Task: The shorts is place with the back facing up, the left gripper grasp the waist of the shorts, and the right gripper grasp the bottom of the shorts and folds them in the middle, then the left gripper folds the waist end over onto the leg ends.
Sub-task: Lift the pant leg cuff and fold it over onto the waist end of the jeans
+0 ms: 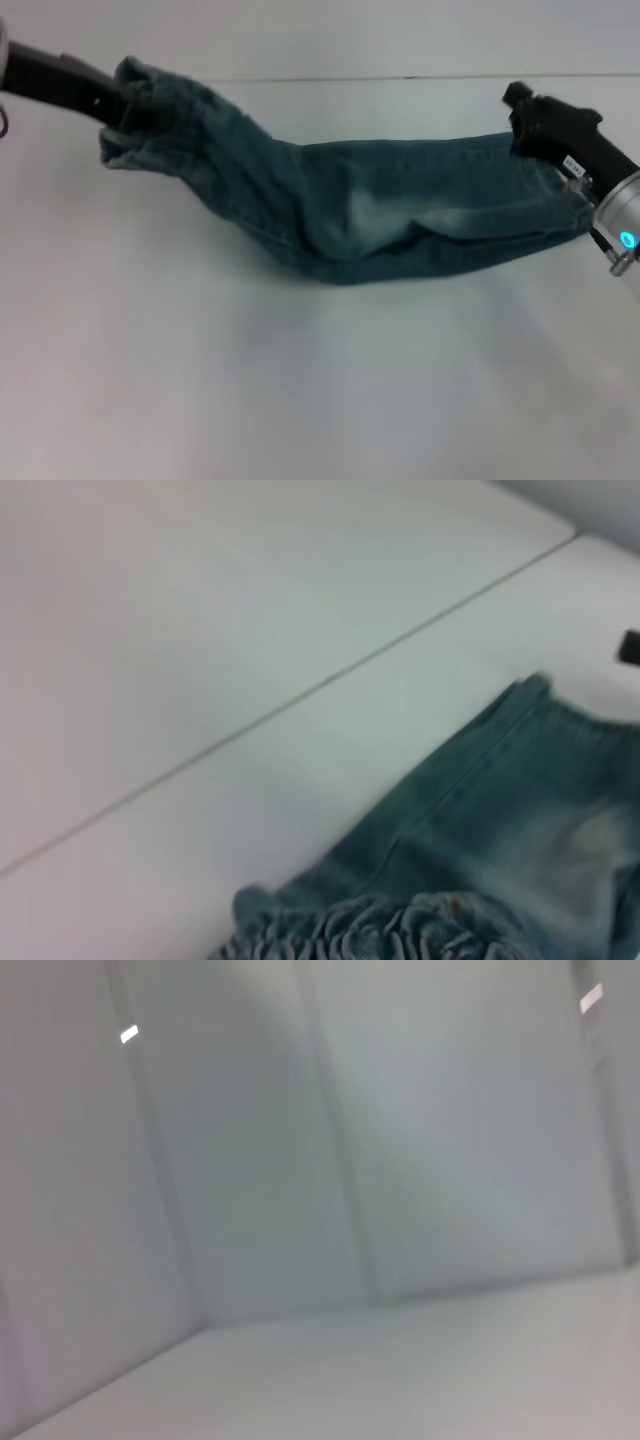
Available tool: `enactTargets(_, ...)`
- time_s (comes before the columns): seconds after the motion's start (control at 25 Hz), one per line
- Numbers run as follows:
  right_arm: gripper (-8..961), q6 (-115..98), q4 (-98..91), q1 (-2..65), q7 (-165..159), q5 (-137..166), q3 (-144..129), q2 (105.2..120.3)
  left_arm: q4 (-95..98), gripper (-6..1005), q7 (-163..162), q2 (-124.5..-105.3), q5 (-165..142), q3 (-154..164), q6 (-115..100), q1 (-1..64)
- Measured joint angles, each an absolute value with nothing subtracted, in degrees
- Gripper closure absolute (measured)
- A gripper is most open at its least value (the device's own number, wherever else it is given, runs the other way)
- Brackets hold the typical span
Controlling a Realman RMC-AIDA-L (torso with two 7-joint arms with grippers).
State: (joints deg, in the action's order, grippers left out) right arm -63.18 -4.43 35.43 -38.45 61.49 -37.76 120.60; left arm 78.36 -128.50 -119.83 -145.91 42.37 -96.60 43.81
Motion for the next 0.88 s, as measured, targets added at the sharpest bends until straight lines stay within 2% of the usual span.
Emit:
enactTargets(0.12, 952, -63.31, 2.58, 39.05, -26.58, 53.49, -36.82, 120.94, 79.43, 899, -129.43, -119.73, -143.6, 42.43, -97.4, 45.02)
enactTargets(0.44, 948, -54.63, 16.19, 48.52, -0.09, 56.28, -27.79, 121.59, 80.81, 901, -131.04, -118.92, -138.68, 42.45, -100.61, 48.8)
enactTargets(0.68, 946, -47.39, 21.41, 51.5, 0.05, 81.58, -15.04, 121.62, 80.94, 902, -131.4, -118.91, -137.56, 42.85, -100.81, 50.02)
enactTargets(0.88, 944, -42.85, 28.17, 51.25, 0.0, 102.66, -3.03, 121.64, 80.59, 903, -130.96, -118.91, -137.46, 42.88, -100.82, 50.91)
